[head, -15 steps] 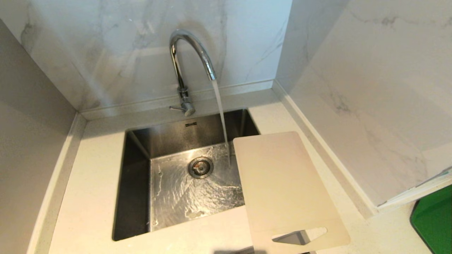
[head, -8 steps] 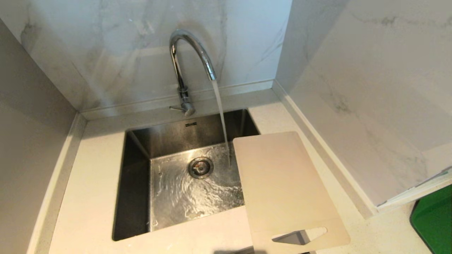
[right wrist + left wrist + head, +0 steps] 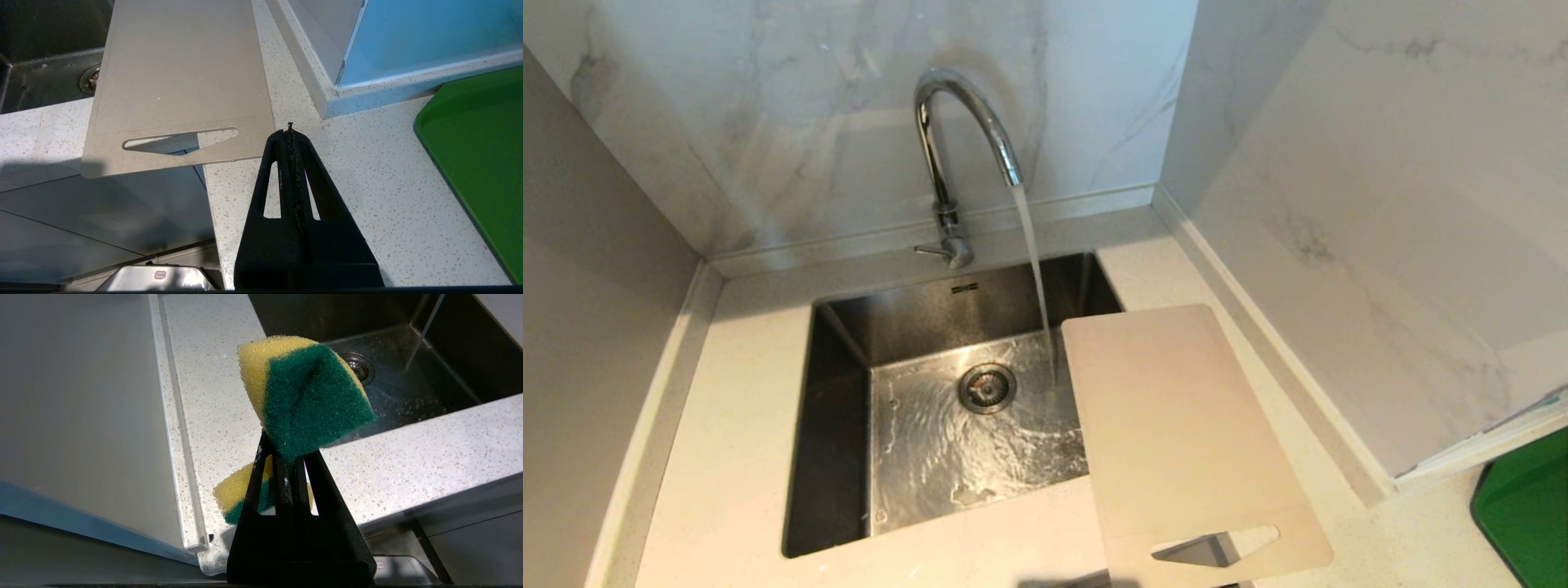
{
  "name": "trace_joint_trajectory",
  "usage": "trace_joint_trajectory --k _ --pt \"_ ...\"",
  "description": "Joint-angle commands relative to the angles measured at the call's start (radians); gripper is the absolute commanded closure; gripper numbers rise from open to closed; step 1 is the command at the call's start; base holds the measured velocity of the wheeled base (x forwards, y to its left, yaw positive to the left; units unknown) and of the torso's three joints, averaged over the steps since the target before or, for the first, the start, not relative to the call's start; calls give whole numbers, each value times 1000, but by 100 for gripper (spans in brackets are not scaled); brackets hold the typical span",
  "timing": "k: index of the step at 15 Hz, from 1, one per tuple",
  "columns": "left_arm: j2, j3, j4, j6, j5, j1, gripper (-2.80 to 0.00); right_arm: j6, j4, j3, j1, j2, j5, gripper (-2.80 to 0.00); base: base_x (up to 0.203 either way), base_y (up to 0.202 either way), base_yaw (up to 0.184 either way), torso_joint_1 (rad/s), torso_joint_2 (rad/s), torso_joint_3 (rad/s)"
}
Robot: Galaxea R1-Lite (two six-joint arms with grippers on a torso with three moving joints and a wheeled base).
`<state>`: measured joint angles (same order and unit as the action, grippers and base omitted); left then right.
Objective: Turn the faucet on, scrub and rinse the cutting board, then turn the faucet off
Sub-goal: Pick up the cutting board
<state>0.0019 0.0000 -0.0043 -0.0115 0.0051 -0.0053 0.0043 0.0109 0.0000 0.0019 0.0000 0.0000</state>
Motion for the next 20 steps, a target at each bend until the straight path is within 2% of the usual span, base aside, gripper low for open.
trace_joint_trajectory --k 1,20 --pt "-5 0 0 1 1 -1 0 0 1 0 1 0 0 0 0 0 0 0 0 0" --pt "-3 0 0 2 -2 1 0 0 1 0 1 0 0 0 0 0 0 0 0 0"
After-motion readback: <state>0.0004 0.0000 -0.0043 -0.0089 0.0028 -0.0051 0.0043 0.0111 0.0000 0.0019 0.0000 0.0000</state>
